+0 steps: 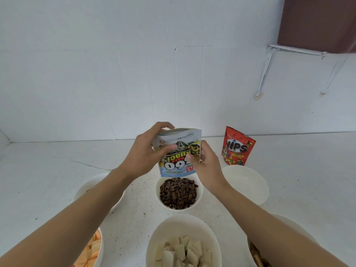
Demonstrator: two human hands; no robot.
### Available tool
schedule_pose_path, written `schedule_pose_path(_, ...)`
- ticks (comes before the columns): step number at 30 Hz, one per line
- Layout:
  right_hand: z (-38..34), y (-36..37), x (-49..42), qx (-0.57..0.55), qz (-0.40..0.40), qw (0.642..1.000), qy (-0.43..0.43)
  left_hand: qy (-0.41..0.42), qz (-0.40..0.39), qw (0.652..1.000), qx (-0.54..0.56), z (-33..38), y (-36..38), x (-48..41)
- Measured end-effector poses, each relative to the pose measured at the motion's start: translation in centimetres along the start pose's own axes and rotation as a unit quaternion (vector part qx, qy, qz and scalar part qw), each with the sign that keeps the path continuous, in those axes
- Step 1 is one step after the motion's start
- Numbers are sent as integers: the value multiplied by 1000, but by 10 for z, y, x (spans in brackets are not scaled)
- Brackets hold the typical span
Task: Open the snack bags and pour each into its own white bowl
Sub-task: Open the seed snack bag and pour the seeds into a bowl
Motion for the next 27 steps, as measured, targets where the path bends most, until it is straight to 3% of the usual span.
schedule_pose_path(6,16,7,3,30,8,999,18,-9,-22,998,-65,-14,16,20)
schedule_pose_path(11,8,4,0,45,12,999,21,-13,-49,998,-42,-12,19,15)
schedule_pose_path(16,-1,4,0,1,-12,1000,8,-23,10,999,-23,-14,4,5)
schedule_pose_path(24,-13,2,-1,-3,-8,1000,-19,-11,37,999,-24,-6,-5,-1)
schedule_pose_path(27,-13,5,-3,44,-19,999,-17,3,24,999,-39,1,-14,-5)
Point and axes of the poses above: each hand's wrist, its own x-axis away from the middle knuckle, its own y-axis out of the palm, z = x × y, the point moved 9 cm from there along -x, towards the middle knuckle, and after that the axes turned 14 degrees about y, right-handed, at the moved point
